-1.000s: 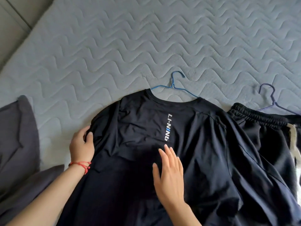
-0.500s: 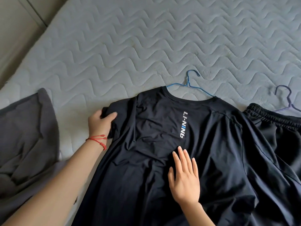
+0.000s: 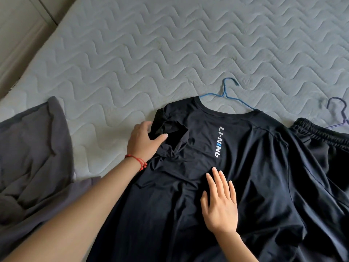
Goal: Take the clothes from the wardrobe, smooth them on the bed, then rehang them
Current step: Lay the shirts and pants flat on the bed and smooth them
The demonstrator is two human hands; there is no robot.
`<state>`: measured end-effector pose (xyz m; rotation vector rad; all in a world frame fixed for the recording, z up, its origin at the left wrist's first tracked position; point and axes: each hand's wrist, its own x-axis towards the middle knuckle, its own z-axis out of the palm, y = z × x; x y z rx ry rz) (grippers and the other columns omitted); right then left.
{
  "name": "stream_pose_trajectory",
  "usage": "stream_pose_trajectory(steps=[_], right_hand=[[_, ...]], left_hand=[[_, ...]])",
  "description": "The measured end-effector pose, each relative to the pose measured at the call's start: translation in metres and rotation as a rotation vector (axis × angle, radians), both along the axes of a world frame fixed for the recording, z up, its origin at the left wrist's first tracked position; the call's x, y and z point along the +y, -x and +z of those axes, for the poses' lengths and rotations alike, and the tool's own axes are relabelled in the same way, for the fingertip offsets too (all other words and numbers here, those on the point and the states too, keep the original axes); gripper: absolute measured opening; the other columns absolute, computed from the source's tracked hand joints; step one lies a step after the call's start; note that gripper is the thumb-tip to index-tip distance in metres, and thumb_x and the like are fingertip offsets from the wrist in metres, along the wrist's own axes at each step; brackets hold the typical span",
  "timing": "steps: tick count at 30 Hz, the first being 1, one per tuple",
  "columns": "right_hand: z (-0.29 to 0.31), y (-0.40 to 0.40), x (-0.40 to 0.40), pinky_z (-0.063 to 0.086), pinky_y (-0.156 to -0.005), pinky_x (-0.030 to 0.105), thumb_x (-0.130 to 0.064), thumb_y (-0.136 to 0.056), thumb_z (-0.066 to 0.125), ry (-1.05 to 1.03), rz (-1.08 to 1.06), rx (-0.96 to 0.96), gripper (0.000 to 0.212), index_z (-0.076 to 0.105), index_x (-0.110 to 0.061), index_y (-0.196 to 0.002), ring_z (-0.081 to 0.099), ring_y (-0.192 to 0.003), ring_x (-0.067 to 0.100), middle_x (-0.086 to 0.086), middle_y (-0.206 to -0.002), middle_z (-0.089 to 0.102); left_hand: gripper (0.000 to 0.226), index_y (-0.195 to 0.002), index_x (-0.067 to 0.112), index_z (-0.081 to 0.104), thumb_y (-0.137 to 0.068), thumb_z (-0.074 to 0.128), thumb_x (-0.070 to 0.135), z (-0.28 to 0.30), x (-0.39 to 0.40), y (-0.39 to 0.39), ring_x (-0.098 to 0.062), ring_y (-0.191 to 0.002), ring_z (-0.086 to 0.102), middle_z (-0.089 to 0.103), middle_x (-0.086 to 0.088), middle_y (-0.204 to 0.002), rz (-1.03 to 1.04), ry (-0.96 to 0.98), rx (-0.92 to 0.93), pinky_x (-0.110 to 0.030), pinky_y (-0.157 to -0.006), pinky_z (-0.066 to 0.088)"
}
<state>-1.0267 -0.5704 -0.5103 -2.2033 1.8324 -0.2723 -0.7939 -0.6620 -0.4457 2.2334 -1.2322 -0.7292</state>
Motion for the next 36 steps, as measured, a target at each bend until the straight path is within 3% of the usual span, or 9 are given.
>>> stream_pose_trajectory(steps=[6, 10, 15, 20, 23, 26, 30, 33, 36], right_hand=[[0.0, 0.0, 0.0, 0.009, -0.114, 0.03, -0.03, -0.083, 0.038, 0.005, -0.001, -0.01, 0.048, 0.051, -0.015, -0.127, 0.03, -0.134, 0.016, 0.005, -0.141, 0.049], [0.0, 0.001, 0.0, 0.009, -0.114, 0.03, -0.03, -0.083, 0.038, 0.008, 0.003, -0.011, 0.048, 0.052, -0.015, -0.127, 0.03, -0.134, 0.016, 0.005, -0.141, 0.049], [-0.001, 0.001, 0.0, 0.008, -0.114, 0.03, -0.031, -0.083, 0.038, -0.009, 0.003, -0.004, 0.049, 0.053, -0.014, -0.127, 0.03, -0.134, 0.017, 0.004, -0.142, 0.047], [0.0, 0.001, 0.0, 0.009, -0.114, 0.03, -0.031, -0.083, 0.037, -0.007, 0.004, 0.005, 0.05, 0.054, -0.012, -0.126, 0.029, -0.135, 0.017, 0.005, -0.142, 0.047], [0.0, 0.0, 0.001, 0.008, -0.115, 0.029, -0.031, -0.083, 0.036, -0.003, -0.002, 0.012, 0.05, 0.053, -0.013, -0.127, 0.029, -0.135, 0.017, 0.005, -0.142, 0.047], [0.0, -0.001, 0.0, 0.008, -0.114, 0.029, -0.031, -0.083, 0.037, 0.011, -0.003, 0.012, 0.05, 0.053, -0.013, -0.127, 0.03, -0.134, 0.017, 0.006, -0.141, 0.048], [0.0, 0.0, 0.001, 0.007, -0.115, 0.028, -0.031, -0.083, 0.036, 0.008, -0.003, 0.018, 0.05, 0.053, -0.012, -0.127, 0.029, -0.135, 0.017, 0.005, -0.142, 0.047], [0.001, -0.001, 0.001, 0.006, -0.115, 0.028, -0.031, -0.083, 0.036, -0.008, -0.007, 0.02, 0.051, 0.053, -0.013, -0.127, 0.029, -0.135, 0.016, 0.005, -0.143, 0.046], [0.001, -0.001, 0.001, 0.007, -0.114, 0.028, -0.031, -0.083, 0.035, -0.01, -0.008, 0.022, 0.05, 0.052, -0.013, -0.127, 0.029, -0.135, 0.016, 0.004, -0.143, 0.046]], left_hand=[[0.028, -0.106, 0.004, 0.058, -0.083, 0.057, 0.02, -0.013, -0.012, 0.003, -0.038, -0.103, 0.057, 0.063, -0.02, -0.109, -0.015, -0.099, -0.257, -0.039, -0.078, 0.046], [0.025, -0.103, -0.002, 0.066, -0.08, 0.059, 0.007, 0.0, -0.007, -0.045, -0.038, -0.101, 0.062, 0.067, -0.027, -0.105, 0.339, 0.172, -0.06, -0.038, -0.084, 0.046], [0.044, -0.123, -0.002, 0.051, -0.084, 0.055, 0.018, 0.004, 0.02, -0.126, -0.041, -0.118, 0.048, 0.049, -0.031, -0.127, 0.737, 0.062, -0.069, -0.038, -0.106, 0.035], [0.034, -0.107, 0.001, 0.062, -0.087, 0.055, 0.027, 0.001, 0.024, -0.093, -0.037, -0.105, 0.057, 0.064, -0.022, -0.11, 0.389, 0.025, -0.057, -0.038, -0.092, 0.043], [0.063, -0.118, 0.005, 0.052, -0.077, 0.058, 0.052, -0.01, 0.02, -0.07, -0.036, -0.112, 0.054, 0.054, -0.018, -0.123, 0.395, -0.045, 0.03, -0.047, -0.098, 0.043], [0.066, -0.131, 0.004, 0.038, -0.079, 0.063, 0.037, -0.015, 0.014, -0.068, -0.038, -0.12, 0.044, 0.036, -0.017, -0.137, 0.446, -0.108, -0.08, -0.049, -0.101, 0.038], [0.049, -0.124, 0.007, 0.048, -0.082, 0.062, 0.027, -0.018, 0.02, -0.084, -0.038, -0.116, 0.05, 0.052, -0.018, -0.126, 0.338, -0.172, -0.125, -0.046, -0.1, 0.04], [0.042, -0.109, 0.004, 0.059, -0.076, 0.07, 0.026, -0.02, 0.032, -0.099, -0.034, -0.103, 0.059, 0.064, -0.017, -0.104, 0.373, -0.16, 0.047, -0.037, -0.089, 0.046], [0.017, -0.082, 0.008, 0.069, -0.067, 0.075, 0.012, -0.021, 0.046, -0.118, -0.029, -0.087, 0.063, 0.064, -0.012, -0.08, 0.48, -0.085, 0.384, -0.038, -0.084, 0.05]])
